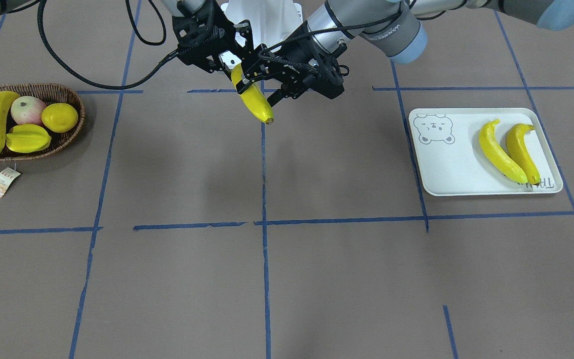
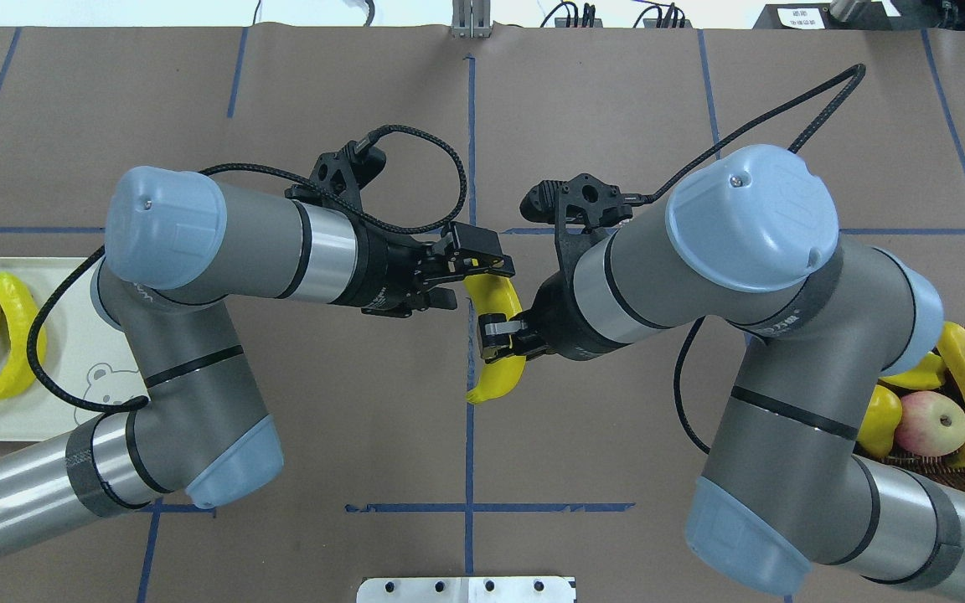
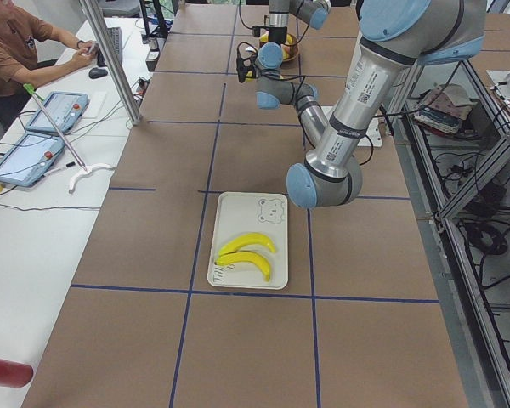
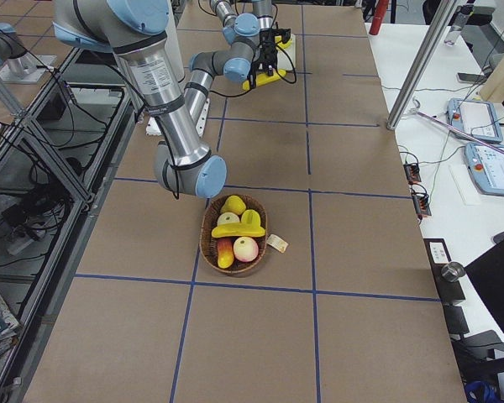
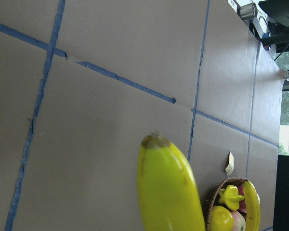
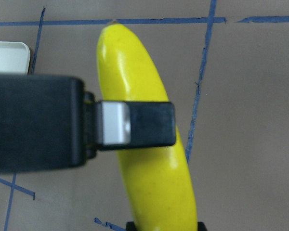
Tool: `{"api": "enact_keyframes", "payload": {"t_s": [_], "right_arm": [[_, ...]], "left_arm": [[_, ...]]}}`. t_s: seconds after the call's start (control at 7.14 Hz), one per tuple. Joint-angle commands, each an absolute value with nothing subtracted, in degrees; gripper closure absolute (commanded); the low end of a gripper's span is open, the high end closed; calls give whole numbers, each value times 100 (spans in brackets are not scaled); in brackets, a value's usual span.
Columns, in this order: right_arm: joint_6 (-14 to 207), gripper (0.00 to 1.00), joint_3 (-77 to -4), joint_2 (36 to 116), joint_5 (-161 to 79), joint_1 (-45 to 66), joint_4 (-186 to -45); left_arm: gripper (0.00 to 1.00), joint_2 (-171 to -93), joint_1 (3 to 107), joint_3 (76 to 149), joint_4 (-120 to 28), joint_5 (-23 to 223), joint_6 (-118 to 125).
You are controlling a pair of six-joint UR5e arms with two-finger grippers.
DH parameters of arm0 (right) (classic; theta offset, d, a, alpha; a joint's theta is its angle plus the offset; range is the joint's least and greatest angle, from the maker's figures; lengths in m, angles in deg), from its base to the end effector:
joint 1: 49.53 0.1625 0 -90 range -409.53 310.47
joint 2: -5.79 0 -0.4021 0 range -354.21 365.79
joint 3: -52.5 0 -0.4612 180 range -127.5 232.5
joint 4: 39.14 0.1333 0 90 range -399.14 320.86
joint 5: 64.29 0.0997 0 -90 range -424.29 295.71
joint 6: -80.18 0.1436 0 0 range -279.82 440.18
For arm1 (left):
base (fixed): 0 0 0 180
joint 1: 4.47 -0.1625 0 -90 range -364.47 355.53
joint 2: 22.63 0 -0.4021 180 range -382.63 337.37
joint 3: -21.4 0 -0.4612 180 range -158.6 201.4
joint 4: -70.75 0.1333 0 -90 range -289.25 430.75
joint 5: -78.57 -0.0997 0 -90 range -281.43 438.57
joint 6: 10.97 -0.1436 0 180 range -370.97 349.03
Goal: Transfer all bananas from basket to plate
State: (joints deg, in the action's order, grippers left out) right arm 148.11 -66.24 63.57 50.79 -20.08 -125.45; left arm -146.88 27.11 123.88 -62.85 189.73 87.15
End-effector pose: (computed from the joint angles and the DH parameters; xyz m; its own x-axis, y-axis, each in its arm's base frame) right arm -0.4855 -0.3573 0.0650 0.3875 -0.1720 0.9057 0.0365 0.9845 0.1714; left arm 0.5330 -0.4233 0.0586 -0.0304 -0.1359 -0.9903 0.1784 0.9741 -0.1392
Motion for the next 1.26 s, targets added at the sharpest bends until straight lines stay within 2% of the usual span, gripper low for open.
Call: {"api": "enact_keyframes", "payload": {"t_s": [0.0, 0.14, 0.28, 0.84, 1.12], "right_arm": [[14812, 97, -6616, 6328, 5076, -2035, -12545], [14812, 76, -6616, 6327, 5102, -2035, -12545], [14829, 1, -6624, 6327, 5085, -2035, -12545], [14829, 0, -6843, 6397, 5094, -2000, -12554], [14820, 0, -7045, 6511, 5103, -1764, -12623]], "left_arm": [[98, -14682, 2700, 12414, -6354, 18993, 8703], [100, -14673, 2691, 12414, -6389, 19011, 8711], [100, -14656, 2700, 12414, -6389, 19019, 8720], [100, -14594, 2717, 12414, -6320, 19028, 8703], [100, -14446, 2918, 12484, -5368, 19072, 8624]]}}
